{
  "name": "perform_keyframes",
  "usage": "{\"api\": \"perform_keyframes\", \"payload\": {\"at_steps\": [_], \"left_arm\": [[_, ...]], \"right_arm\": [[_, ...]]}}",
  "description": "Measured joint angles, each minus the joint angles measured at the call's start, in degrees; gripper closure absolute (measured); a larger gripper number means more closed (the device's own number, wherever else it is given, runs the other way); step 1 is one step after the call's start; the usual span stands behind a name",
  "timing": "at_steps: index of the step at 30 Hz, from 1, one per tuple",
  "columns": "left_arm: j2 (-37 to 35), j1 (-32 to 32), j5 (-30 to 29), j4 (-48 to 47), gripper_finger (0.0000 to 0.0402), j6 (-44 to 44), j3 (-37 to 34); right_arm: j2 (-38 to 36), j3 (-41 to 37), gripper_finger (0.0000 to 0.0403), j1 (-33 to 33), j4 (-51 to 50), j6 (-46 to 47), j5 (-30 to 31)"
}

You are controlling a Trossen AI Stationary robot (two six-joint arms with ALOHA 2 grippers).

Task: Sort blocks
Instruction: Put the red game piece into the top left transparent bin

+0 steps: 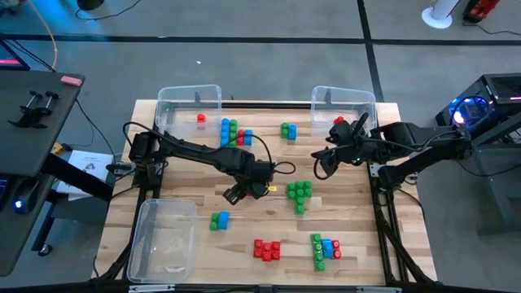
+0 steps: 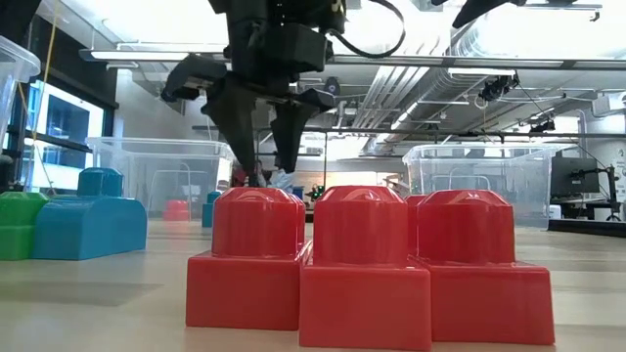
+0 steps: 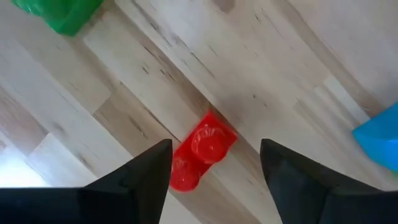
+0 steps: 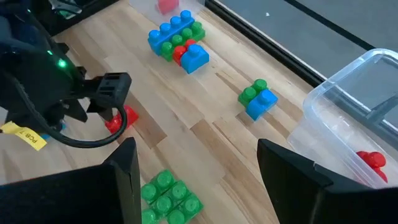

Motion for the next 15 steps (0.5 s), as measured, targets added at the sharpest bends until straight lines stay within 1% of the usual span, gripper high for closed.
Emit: {"api": "perform_keyframes", "payload": {"at_steps": [7, 11, 15], "left_arm": [[0.0, 1.2, 0.0, 4.8, 0.0161, 4.1, -4.3], [0.0, 1.6, -0.3, 9.9, 0.0161, 6.1, -7.2], [0.5, 1.6, -0.4, 12.8, 0.0161, 7.2, -8.1]], "right_arm": [[0.0, 0.0, 0.0194, 0.0, 0.1, 1.2, 0.0], [0.0, 0.0, 0.0194, 0.0, 0.6, 1.2, 0.0], [0.0, 0.0, 0.0194, 0.0, 0.7, 1.2, 0.0]]}}
